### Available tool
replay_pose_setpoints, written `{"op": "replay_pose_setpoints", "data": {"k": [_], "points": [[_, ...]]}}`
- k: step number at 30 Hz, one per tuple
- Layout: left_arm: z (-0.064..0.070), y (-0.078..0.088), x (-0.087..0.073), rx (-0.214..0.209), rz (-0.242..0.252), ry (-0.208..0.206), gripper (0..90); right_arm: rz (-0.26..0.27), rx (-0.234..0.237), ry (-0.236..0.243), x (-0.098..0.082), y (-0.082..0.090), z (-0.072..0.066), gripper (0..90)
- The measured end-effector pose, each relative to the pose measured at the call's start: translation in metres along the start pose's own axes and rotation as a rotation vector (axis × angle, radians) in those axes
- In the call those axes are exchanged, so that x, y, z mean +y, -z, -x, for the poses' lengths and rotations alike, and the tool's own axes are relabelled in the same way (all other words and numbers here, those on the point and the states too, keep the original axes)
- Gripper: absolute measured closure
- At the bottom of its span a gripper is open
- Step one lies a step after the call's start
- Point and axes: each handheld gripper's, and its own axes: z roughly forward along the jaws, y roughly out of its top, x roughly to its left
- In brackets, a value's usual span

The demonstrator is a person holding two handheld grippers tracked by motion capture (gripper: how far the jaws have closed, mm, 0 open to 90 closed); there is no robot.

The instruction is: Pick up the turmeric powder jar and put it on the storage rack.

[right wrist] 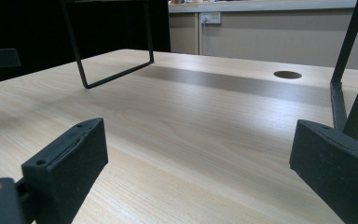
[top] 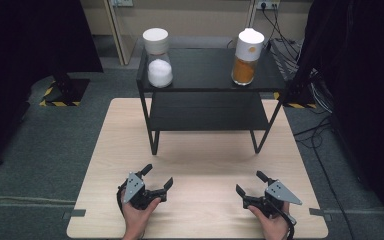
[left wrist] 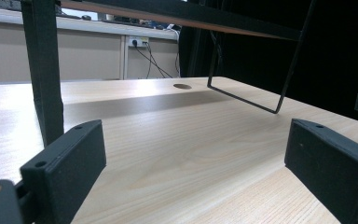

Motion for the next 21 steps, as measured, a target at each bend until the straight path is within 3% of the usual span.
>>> {"op": "replay_pose_setpoints", "data": {"k": [11, 21], "points": [[0.0004, -0.0003, 0.0008, -0.001, -0.005, -0.008, 4.3, -0.015, 0.001, -0.004, 0.0026, -0.0011, 0.0005, 4.2], [0.0002, -0.0008, 0.0013, -0.004, -0.008, -0.008, 4.3, -0.027, 0.005, 0.024, 0.0048, -0.0023, -0.0014, 4.2]]}}
